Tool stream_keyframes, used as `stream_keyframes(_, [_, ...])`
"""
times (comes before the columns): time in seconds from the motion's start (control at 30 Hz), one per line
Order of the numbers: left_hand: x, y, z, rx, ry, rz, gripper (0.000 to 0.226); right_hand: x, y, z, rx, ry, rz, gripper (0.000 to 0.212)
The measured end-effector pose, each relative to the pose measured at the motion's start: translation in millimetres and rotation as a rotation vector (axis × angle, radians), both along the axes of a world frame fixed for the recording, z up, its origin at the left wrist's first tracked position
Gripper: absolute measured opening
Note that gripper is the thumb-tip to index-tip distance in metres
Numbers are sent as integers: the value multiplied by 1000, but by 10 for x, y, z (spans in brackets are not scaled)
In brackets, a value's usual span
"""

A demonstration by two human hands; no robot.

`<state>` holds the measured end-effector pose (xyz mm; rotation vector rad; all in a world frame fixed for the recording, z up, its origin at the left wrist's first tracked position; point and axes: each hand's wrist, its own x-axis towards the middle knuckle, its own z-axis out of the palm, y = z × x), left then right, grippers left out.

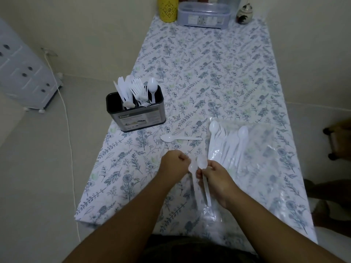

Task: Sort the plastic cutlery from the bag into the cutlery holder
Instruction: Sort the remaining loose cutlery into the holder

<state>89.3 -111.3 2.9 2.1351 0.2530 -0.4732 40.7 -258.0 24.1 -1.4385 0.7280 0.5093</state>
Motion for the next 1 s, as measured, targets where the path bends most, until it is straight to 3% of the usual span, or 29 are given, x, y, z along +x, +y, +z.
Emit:
stream_keyframes(0.13, [-53,-160,128,-262,88,141,13,-1,32,59,88,-54,57,21])
stream_keyframes(0.23, [46,-184,174,-135,20,182,32,4,15,102,15,-51,61,17])
stream_keyframes(0.37, [327,31,60,-51,-35,473,29,-21,-66,45,15,-12,60,18])
stream_keyframes(0.53, [642,210,-216,-50,22,556,33,-41,-124,54,15,70,94,26])
stream_keyframes(0.6, [697,235,-254,-23,13,551,27,-20,-153,80,108,156,-14,35])
stream_keyframes(0.73, [617,269,-197,-17,-54,425,7,58,-265,155,243,103,-149,18])
stream_keyframes(0.83, [455,390,-94,-112,-108,240,6,93,-347,204,180,26,-81,26])
stream_keyframes(0.9, [394,536,16,-57,-150,170,5,110,-367,242,139,-9,-49,29])
stream_keyframes(1.0, [337,768,240,-17,-153,123,9,152,-359,254,196,9,-108,16])
